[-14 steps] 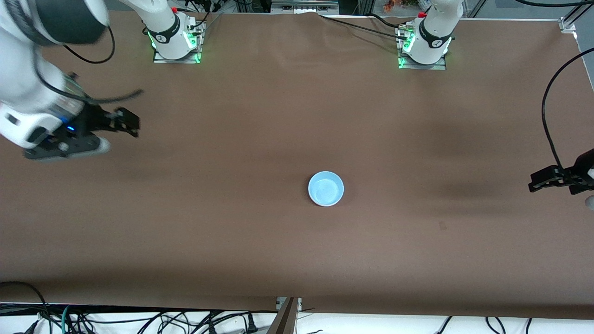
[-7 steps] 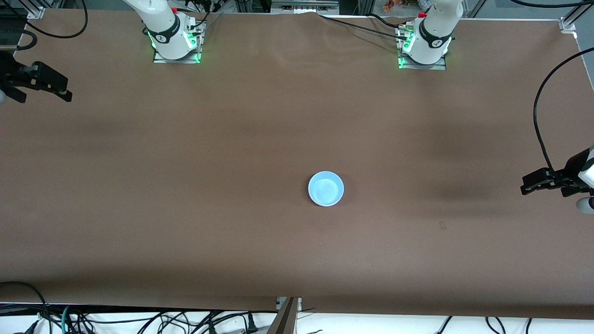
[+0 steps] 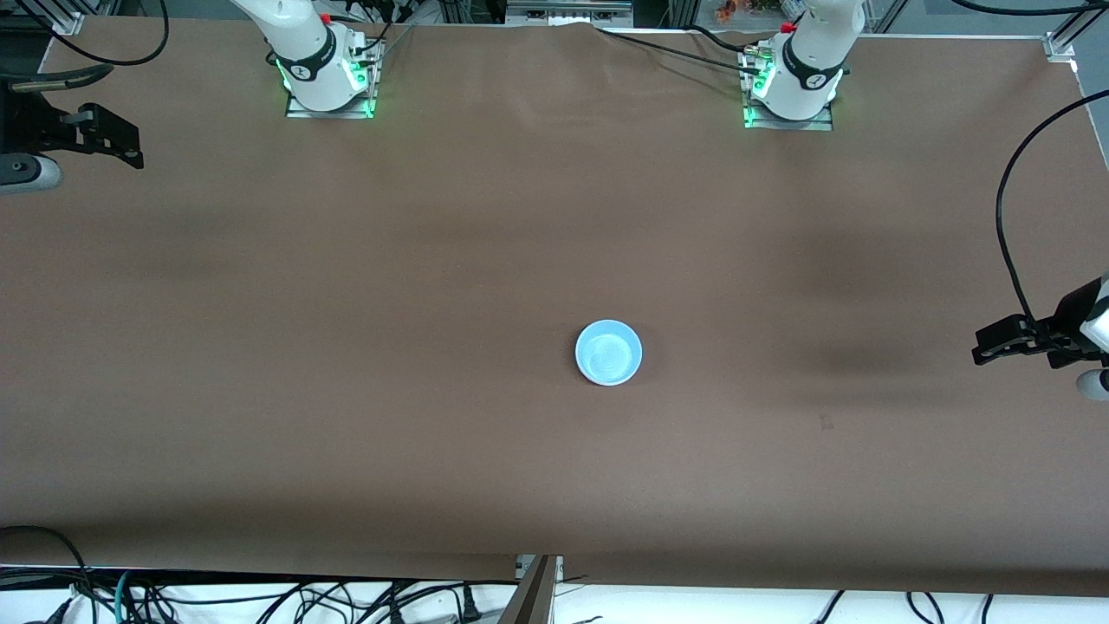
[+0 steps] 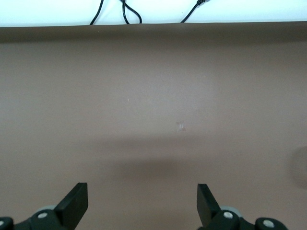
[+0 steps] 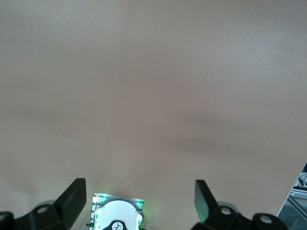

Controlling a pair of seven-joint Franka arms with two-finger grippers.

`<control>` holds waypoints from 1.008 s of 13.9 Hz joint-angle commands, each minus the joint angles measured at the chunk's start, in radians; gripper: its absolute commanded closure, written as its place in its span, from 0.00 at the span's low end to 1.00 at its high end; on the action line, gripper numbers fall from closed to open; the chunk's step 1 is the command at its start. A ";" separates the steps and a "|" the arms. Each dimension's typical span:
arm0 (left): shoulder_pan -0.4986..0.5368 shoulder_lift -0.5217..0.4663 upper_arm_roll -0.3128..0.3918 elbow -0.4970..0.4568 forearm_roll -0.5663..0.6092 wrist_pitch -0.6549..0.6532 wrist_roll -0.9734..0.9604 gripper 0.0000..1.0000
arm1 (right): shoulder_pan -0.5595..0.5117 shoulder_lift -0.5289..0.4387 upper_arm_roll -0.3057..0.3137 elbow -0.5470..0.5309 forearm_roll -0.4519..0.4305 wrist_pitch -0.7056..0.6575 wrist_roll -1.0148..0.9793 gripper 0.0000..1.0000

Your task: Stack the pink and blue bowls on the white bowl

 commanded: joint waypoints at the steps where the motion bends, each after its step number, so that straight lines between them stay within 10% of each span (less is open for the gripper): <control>1: -0.014 0.017 0.006 0.033 0.013 -0.005 -0.008 0.00 | -0.012 -0.015 0.015 -0.015 -0.011 -0.004 -0.002 0.00; 14: -0.019 0.017 0.005 0.035 0.013 -0.005 -0.010 0.00 | -0.022 0.009 0.010 -0.006 0.035 -0.012 0.093 0.00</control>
